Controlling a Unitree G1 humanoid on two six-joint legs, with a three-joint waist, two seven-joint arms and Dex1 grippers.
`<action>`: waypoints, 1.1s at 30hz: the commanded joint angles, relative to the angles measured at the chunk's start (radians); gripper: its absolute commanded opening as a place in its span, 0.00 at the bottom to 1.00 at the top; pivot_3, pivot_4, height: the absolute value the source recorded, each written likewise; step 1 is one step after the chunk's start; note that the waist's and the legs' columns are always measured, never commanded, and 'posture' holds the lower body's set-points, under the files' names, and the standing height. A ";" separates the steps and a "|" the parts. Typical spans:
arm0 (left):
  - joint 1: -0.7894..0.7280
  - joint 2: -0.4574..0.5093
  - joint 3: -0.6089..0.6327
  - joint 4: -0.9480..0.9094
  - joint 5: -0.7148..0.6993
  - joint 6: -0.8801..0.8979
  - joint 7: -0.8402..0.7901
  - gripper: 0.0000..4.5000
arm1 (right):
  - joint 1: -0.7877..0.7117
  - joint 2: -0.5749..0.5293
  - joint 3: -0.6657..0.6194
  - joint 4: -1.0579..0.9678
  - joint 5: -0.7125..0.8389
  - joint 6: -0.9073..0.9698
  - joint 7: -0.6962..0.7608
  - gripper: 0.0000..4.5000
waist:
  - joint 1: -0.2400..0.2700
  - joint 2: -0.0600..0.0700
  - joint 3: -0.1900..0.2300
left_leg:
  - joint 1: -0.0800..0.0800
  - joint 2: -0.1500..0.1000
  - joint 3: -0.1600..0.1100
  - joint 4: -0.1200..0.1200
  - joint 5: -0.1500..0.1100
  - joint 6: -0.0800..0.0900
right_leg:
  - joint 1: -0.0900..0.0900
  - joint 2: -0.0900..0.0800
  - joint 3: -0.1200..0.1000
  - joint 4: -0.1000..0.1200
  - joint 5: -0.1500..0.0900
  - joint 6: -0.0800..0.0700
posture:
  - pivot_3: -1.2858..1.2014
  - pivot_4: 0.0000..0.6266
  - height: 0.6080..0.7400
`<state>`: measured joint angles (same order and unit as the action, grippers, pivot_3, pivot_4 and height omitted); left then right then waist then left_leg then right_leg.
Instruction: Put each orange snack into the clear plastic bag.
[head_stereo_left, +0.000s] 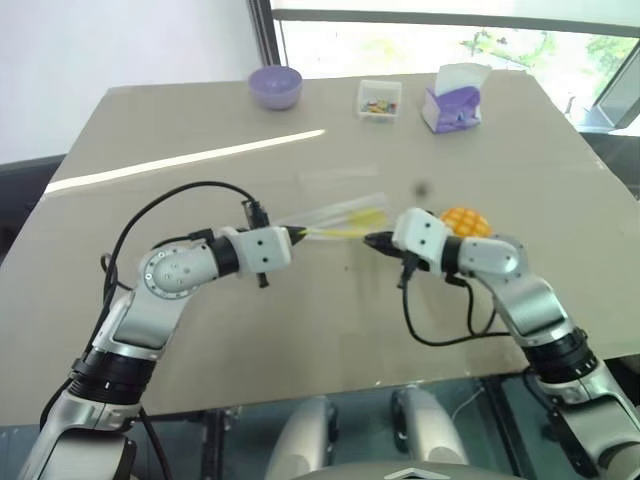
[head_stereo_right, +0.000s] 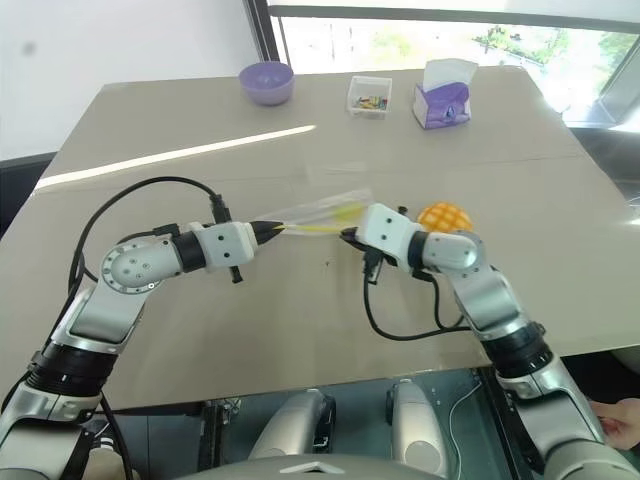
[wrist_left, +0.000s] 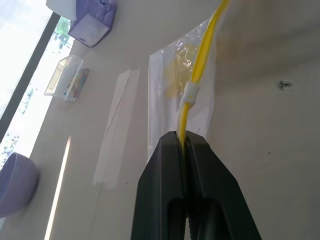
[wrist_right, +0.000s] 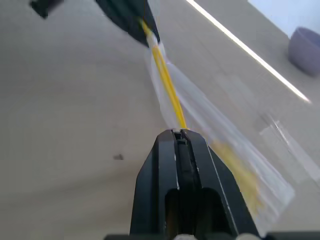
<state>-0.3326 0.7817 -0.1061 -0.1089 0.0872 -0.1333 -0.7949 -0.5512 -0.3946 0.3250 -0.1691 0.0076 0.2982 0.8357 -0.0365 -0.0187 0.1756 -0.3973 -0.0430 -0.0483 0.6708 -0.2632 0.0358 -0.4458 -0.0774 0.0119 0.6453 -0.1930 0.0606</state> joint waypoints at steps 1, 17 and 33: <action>-0.001 0.004 0.019 -0.046 -0.009 -0.004 -0.004 0.00 | -0.037 0.027 0.017 0.007 -0.004 -0.026 -0.009 0.00 | 0.000 0.000 0.000 | 0.000 0.000 0.000 0.000 0.000 0.000 | 0.000 0.000 0.000 0.000 0.000 0.000 | 0.52 0.24 1.00; 0.011 0.001 0.021 -0.084 -0.014 0.020 -0.016 0.00 | -0.072 0.069 0.042 0.080 -0.043 -0.066 -0.026 0.00 | 0.001 0.000 0.000 | 0.000 0.000 0.000 0.000 0.000 0.000 | 0.000 0.000 0.000 0.000 0.000 0.000 | 0.52 0.24 1.00; 0.001 -0.019 0.023 -0.108 -0.031 0.064 -0.013 0.00 | -0.085 0.060 0.062 0.156 -0.155 -0.116 -0.089 0.00 | 0.001 0.000 0.000 | 0.000 0.000 0.000 0.000 0.000 0.000 | 0.000 0.000 0.000 0.000 0.000 0.000 | 0.52 0.24 1.00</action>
<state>-0.3183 0.7642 -0.1061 -0.1702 0.0748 -0.0778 -0.8124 -0.6173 -0.3299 0.3854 -0.0065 -0.1258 0.2089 0.7690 -0.0360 -0.0187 0.1756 -0.3974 -0.0435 -0.0485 0.6707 -0.2630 0.0355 -0.4458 -0.0774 0.0115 0.6451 -0.1930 0.0606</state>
